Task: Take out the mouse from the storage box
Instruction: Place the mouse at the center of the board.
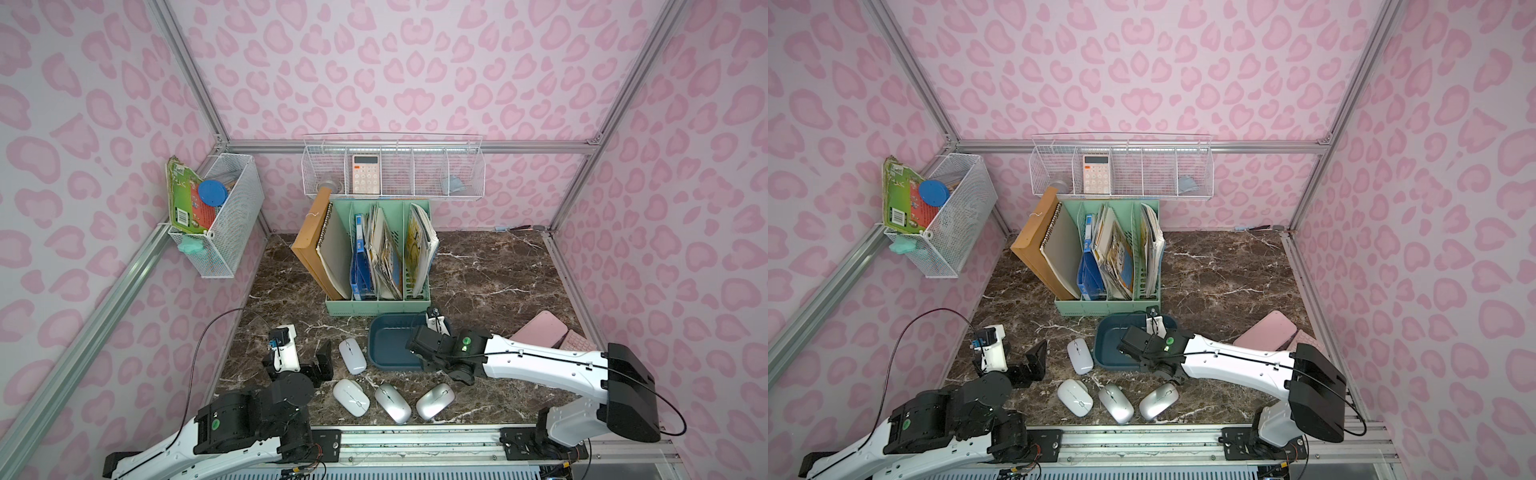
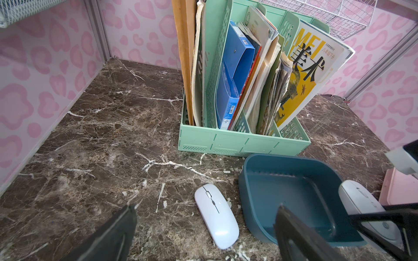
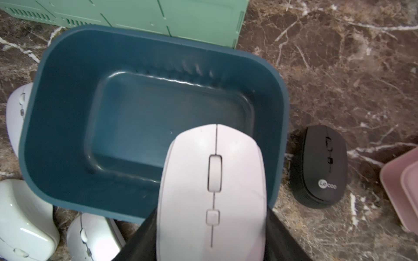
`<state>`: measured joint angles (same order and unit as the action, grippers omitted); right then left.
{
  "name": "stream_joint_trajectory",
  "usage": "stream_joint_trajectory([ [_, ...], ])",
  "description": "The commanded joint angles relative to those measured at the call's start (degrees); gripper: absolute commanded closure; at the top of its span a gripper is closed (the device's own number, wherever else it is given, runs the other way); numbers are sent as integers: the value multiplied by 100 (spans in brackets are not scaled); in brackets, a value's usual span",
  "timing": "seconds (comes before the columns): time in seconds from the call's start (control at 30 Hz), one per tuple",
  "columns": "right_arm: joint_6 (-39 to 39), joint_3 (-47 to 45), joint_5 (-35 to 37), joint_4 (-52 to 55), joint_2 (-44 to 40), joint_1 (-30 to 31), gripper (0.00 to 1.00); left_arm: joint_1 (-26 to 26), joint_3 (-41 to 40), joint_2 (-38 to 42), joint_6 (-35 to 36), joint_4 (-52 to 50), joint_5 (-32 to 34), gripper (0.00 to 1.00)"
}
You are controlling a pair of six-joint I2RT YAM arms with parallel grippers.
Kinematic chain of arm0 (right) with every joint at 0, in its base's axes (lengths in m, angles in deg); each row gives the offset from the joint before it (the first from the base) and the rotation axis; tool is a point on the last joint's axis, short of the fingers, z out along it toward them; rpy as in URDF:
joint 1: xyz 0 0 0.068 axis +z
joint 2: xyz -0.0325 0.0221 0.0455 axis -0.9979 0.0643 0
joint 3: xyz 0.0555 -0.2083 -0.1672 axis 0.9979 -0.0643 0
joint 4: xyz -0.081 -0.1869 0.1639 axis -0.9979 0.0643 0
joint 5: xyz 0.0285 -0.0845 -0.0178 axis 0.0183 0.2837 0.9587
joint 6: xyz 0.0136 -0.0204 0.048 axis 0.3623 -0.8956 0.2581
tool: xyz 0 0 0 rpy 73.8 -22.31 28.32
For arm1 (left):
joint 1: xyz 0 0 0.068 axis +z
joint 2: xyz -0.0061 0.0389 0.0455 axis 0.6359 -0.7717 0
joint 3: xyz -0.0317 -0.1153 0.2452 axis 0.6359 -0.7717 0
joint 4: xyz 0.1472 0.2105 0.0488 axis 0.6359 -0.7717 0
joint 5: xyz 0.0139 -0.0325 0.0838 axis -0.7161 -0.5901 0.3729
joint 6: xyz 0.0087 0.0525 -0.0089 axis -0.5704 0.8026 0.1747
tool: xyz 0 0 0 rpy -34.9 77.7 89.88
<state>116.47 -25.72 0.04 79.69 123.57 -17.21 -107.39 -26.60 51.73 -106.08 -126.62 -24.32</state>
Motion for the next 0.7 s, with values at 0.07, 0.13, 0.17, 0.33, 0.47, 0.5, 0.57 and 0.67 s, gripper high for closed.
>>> stream_joint_trajectory([
  [0.07,610,-478,70,399,-473,58,46,-2,4,-33,2,-42,98,1],
  [0.13,775,-723,12,419,-706,59,46,5,4,-42,6,-41,107,1],
  [0.17,865,-848,-17,423,-831,60,46,-1,4,-36,1,-45,111,1],
  [0.33,1129,-1585,-202,232,-1290,51,46,-3,2,-78,3,-43,133,2],
  [0.47,1271,-2022,-394,147,-1467,42,46,-2,11,-113,-1,-50,158,1],
  [0.5,1288,-2097,-427,119,-1494,42,46,-3,13,-122,-15,-57,152,1],
  [0.57,1311,-2270,-525,-31,-1551,38,46,2,20,-138,-22,-60,168,1],
  [0.67,1334,-2486,-650,-260,-1580,42,46,7,21,-155,-40,-75,186,1],
])
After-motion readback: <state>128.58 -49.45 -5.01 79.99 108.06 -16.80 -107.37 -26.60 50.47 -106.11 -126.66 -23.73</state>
